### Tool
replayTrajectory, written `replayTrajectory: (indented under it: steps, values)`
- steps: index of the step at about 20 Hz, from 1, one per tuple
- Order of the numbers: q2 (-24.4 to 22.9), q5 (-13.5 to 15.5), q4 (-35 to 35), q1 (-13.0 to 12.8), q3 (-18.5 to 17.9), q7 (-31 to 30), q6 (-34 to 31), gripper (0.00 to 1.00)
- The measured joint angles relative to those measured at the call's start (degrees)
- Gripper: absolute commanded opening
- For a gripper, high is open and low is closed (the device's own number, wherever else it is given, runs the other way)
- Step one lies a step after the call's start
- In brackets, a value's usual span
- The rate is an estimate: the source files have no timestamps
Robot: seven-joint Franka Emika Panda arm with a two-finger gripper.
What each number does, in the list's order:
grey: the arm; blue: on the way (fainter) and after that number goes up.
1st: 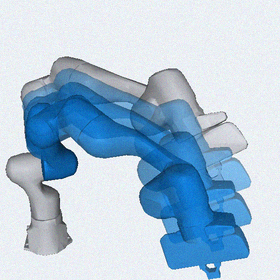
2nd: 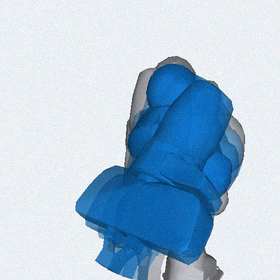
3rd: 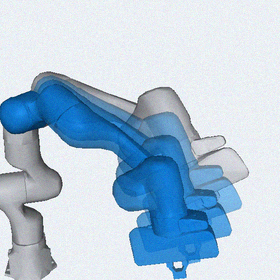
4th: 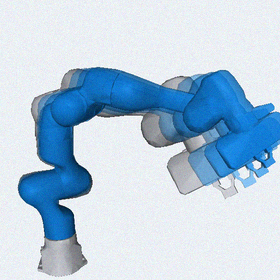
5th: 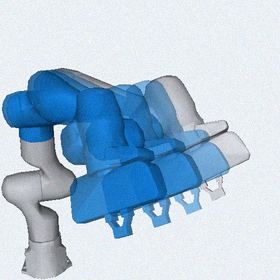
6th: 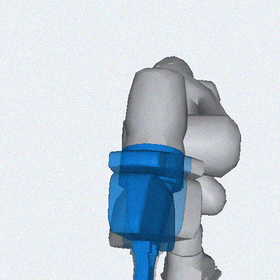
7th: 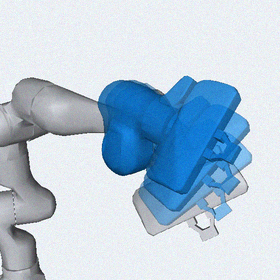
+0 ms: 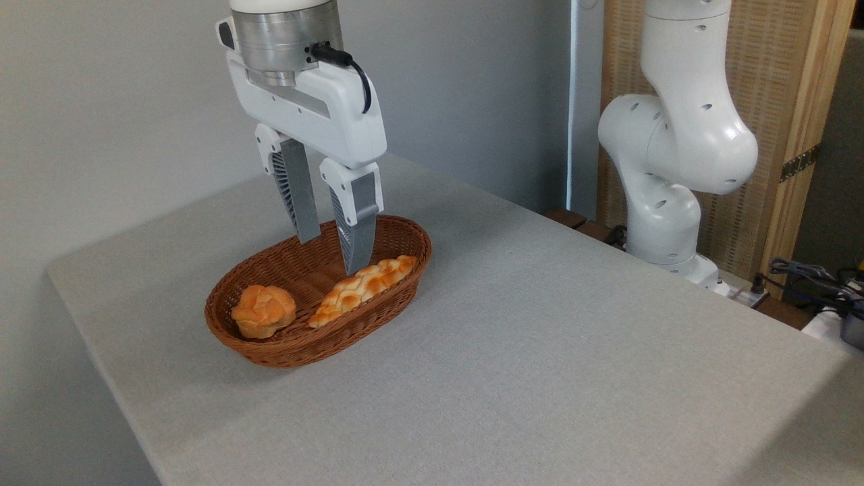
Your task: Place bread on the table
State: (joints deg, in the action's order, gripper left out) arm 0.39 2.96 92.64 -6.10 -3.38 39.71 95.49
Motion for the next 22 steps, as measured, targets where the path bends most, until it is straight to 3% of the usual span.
replayTrajectory:
  steps: [16,22]
  values:
    - [0.1,0.1,0.2,-0.1,0.4,0.0,0.0,1.0]
    - [1.0,0.5,2.2,-1.2,5.0,-0.2,0.4,1.0]
